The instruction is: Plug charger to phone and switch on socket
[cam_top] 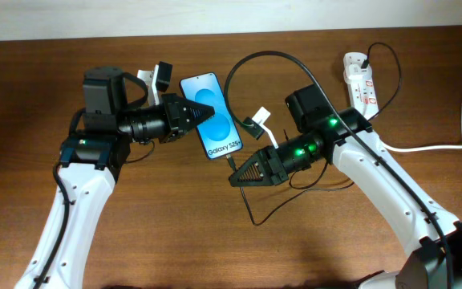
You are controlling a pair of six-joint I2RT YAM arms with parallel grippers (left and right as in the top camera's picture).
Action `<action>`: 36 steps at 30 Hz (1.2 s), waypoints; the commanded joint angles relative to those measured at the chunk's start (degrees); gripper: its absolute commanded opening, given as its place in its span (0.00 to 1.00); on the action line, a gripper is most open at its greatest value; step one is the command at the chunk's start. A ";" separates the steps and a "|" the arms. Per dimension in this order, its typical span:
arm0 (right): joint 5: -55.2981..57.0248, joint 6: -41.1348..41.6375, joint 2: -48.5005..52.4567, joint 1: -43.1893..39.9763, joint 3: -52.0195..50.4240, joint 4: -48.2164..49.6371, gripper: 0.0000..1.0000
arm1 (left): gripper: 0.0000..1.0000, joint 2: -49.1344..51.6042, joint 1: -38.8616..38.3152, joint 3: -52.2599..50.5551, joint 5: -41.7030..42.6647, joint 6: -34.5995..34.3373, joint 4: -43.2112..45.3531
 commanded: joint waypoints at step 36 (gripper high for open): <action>-2.95 4.09 -1.18 0.24 0.20 -1.36 0.04 | 0.00 -0.28 -0.02 0.59 -1.22 -3.43 0.31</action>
